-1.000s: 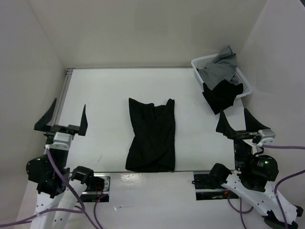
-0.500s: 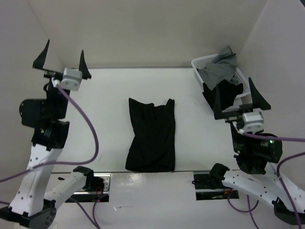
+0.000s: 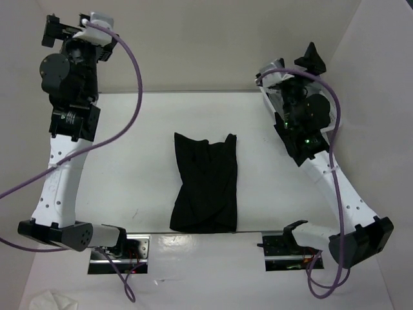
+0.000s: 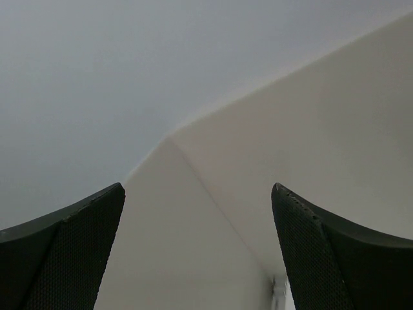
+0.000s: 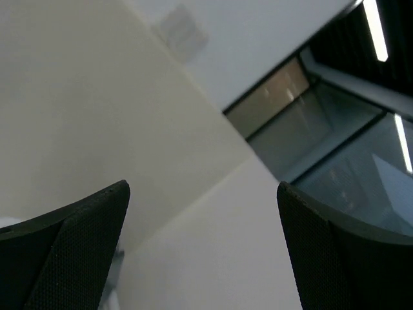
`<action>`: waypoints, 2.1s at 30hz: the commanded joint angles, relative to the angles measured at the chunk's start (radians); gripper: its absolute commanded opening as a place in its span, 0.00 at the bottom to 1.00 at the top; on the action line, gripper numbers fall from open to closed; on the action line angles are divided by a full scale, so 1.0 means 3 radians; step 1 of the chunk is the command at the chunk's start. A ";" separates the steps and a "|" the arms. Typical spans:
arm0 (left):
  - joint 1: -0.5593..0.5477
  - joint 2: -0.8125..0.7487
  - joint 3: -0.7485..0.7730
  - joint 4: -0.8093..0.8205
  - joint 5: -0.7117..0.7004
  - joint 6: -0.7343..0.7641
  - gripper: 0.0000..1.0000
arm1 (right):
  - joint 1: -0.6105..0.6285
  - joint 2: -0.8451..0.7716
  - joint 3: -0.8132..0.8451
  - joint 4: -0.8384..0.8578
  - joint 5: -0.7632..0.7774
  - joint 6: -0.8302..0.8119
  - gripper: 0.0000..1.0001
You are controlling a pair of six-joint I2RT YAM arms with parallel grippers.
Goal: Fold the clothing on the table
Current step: Flatten the skirt out
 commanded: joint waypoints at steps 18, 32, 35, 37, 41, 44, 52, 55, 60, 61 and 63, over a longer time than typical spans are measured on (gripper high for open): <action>0.1376 0.0179 -0.1383 -0.2292 0.0773 -0.2492 1.00 | -0.1733 0.0646 0.0404 -0.3160 -0.0210 0.3188 0.98; 0.1275 -0.0164 -0.2058 -0.1642 0.1907 -0.2394 1.00 | -0.1677 0.0464 0.0150 -0.3284 -0.0255 0.3543 0.98; 0.1275 0.0082 -0.2017 -0.1710 0.2194 -0.2558 1.00 | -0.1678 0.0336 0.0006 -0.3243 -0.0471 0.3313 0.98; 0.1412 0.0083 -0.2104 -0.1710 0.2211 -0.2497 1.00 | -0.1678 0.0239 -0.0137 -0.3131 -0.0640 0.3348 0.98; 0.1413 0.0113 -0.2002 -0.1980 0.1950 -0.2466 1.00 | -0.1678 0.0304 -0.0270 -0.3018 -0.1054 0.3404 0.98; 0.1453 0.0195 -0.1890 -0.2277 0.2036 -0.2329 1.00 | -0.1678 0.0575 -0.0194 -0.2988 -0.1453 0.3552 0.98; 0.1261 0.0308 -0.2011 -0.2176 0.2226 -0.2118 1.00 | -0.0765 0.1138 -0.0025 -0.3155 -0.0542 0.3620 0.98; 0.1010 0.0394 -0.2185 -0.1997 0.2058 -0.2388 1.00 | -0.0487 0.1511 0.0265 -0.3498 -0.0114 0.3466 0.98; 0.0671 0.0456 -0.2431 -0.1690 0.2031 -0.2369 1.00 | -0.0339 0.1803 0.0451 -0.3898 -0.0196 0.3390 0.98; 0.0626 0.0552 -0.2431 -0.1745 0.2062 -0.2293 1.00 | -0.0242 0.1803 0.0451 -0.3898 -0.0196 0.3359 0.98; 0.0579 0.0696 -0.2289 -0.1797 0.1976 -0.2216 1.00 | -0.0211 0.1767 0.0451 -0.3898 -0.0196 0.3359 0.98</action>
